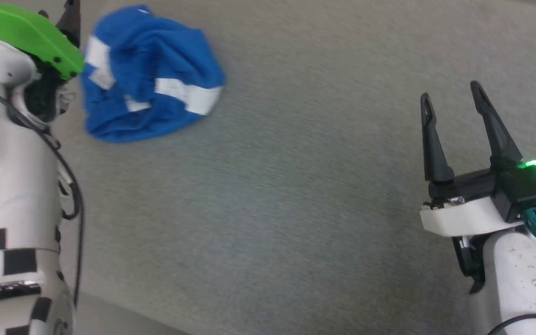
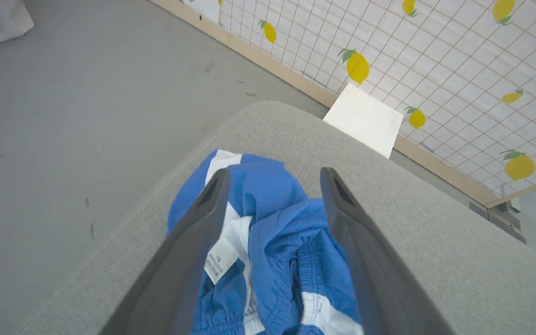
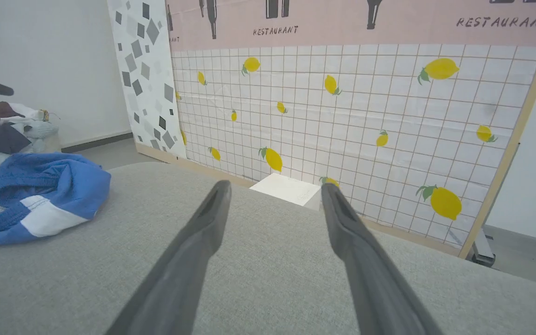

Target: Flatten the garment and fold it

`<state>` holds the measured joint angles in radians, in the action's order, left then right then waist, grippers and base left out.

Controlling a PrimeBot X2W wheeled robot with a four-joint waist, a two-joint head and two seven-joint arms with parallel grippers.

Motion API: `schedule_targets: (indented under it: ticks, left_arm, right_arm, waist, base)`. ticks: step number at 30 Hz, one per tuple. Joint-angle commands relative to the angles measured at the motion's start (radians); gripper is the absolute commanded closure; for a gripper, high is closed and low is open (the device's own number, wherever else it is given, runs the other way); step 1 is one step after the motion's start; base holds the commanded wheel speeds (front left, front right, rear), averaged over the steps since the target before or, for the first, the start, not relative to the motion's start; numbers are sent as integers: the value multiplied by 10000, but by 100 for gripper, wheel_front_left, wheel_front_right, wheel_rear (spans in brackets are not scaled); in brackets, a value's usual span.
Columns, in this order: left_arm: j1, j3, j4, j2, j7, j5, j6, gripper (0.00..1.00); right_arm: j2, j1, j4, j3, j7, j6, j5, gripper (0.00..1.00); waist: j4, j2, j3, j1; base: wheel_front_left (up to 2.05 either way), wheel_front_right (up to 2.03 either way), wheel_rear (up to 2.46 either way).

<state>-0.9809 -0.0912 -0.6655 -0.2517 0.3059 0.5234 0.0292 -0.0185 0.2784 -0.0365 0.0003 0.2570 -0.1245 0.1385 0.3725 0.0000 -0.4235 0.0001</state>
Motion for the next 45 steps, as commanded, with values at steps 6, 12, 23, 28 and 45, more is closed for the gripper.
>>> schedule_targets:
  ticks: [6,12,23,28,45]
  left_arm:
    - [-181,-465,-764,-453,2641,668,-1108,0]
    - [378,-213,-577,-942,4603,263,-2443,0]
    - [1575,-33,2021,-1675,3500,-533,-2590,100]
    - [1504,-61,2886,-1812,305,-1125,-2128,100]
    - [-141,1612,2436,-336,-3958,-1429,-271,100]
  right_arm:
    - [-56,339,-181,46,47,-62,-89,0]
    - [-56,334,-183,-25,47,-62,-184,0]
    - [-56,293,-13,133,47,-62,-479,0]
    - [-56,18,115,-16,47,-62,-704,0]
    - [-56,-1722,569,-358,47,-62,-1547,0]
  waist:
    - [-2020,0,-1983,-1]
    - [-2169,0,-2026,-1]
    - [-2274,0,-1375,-1]
    - [-2255,0,-420,-1]
    - [-2998,0,3388,-1]
  base:
    - [0,0,0]
    - [0,0,0]
    - [0,0,0]
    - [0,0,0]
    - [0,0,0]
